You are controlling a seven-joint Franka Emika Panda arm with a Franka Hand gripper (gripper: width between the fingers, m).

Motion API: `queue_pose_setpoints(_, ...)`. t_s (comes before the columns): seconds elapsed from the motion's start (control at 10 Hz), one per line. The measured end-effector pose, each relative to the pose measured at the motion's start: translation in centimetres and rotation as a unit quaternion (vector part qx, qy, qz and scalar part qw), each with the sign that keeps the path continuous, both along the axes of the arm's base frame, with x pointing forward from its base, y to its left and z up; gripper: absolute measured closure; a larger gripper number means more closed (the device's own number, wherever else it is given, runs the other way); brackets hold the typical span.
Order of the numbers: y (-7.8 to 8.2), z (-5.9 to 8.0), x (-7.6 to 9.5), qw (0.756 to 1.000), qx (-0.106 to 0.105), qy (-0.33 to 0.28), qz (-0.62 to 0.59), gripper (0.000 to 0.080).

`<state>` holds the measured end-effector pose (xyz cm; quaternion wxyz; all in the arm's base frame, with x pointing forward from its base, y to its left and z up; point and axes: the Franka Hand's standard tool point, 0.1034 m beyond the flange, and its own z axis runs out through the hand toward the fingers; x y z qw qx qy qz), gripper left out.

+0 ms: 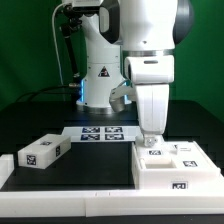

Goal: Assemble cabinet

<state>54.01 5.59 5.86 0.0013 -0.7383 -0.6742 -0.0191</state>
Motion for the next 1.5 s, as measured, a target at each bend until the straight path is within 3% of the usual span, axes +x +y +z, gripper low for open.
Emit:
queue_pose_setpoints(0.6, -0.2, 0.0, 3.2, 1.0, -0.001, 0.007, -0.001, 0.0729)
queue_pose_setpoints(1.5, -0.2, 0.2, 3.7, 1.0, -0.003, 0.004, 0.01, 0.0729)
